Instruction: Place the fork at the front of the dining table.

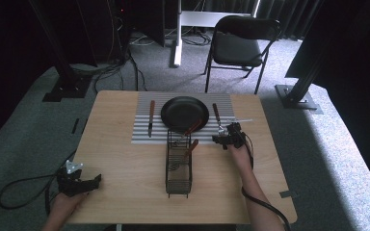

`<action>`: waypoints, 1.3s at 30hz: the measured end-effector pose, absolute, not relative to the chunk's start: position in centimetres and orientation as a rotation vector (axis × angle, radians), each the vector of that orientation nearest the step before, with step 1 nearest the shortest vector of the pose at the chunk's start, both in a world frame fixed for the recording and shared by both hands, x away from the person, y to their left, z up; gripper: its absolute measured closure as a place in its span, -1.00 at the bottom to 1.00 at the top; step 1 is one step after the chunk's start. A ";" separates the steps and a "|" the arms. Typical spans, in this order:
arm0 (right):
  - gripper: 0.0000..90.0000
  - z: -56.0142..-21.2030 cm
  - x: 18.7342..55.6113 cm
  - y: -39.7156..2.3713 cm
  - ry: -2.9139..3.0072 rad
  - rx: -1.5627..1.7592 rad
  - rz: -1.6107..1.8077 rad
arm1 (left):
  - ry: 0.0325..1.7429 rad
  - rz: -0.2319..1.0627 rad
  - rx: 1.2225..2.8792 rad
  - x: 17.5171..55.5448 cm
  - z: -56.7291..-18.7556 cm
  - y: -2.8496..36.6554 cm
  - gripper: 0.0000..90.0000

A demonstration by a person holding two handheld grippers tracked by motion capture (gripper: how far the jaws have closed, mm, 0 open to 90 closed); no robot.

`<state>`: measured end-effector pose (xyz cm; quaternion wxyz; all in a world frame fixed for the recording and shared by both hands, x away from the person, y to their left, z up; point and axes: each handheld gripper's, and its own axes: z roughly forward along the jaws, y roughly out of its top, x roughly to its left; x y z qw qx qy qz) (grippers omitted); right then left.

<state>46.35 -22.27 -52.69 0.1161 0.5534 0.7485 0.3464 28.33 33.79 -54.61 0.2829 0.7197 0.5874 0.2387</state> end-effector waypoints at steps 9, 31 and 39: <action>-0.71 -53.3 46.1 -21.3 2.224 1.612 1.074 | 1.573 0.639 1.927 28.3 -54.6 33.8 -0.96; -0.72 -52.8 44.1 -21.6 2.126 1.482 1.150 | 1.573 0.639 1.927 28.3 -54.6 33.8 -0.96; -0.72 -52.1 42.5 -22.0 2.085 1.482 1.156 | 1.572 0.639 1.928 28.3 -54.6 33.8 -0.96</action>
